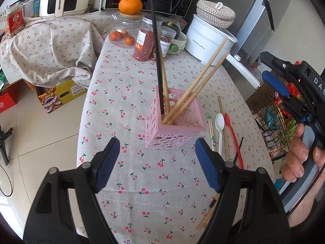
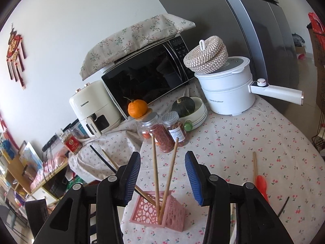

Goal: Organize utensils
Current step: 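Move the left gripper back to the utensils and close on the wrapped chopsticks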

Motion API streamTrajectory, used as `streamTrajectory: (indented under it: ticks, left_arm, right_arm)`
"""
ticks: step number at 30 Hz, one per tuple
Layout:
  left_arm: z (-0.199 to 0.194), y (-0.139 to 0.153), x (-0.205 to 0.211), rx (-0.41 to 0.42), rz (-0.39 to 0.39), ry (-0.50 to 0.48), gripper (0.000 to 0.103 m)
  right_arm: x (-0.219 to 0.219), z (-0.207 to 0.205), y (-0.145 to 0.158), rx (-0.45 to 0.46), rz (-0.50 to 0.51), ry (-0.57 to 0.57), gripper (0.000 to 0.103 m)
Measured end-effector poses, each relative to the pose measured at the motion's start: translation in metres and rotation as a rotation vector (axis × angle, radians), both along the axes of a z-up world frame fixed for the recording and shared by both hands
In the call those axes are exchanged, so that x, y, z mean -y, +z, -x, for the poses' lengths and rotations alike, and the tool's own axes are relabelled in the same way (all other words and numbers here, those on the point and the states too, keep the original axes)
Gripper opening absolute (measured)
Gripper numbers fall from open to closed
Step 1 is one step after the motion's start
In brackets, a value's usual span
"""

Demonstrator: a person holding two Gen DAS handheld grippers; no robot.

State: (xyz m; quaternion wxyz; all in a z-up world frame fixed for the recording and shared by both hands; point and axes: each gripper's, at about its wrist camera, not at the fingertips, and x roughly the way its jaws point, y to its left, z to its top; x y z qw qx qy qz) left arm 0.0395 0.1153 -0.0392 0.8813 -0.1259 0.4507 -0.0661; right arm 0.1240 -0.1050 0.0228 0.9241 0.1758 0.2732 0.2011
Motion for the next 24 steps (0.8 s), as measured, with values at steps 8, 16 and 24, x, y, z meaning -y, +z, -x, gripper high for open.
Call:
streamTrajectory:
  ticks: [8,16,24]
  left_arm:
    - [0.002,-0.01,0.05,-0.051,-0.032,-0.133,0.079]
    - [-0.009,-0.021,0.101,-0.102,-0.061,-0.215,0.079]
    - [-0.027,-0.036,0.139,-0.139,-0.078,-0.251,0.079]
  right_arm:
    - [0.057,0.004,-0.008,-0.079,0.155,-0.004,0.067]
    - [0.105,0.001,-0.037,-0.244,0.22,-0.024,0.072]
    - [0.135,-0.005,-0.057,-0.363,0.251,-0.045,0.075]
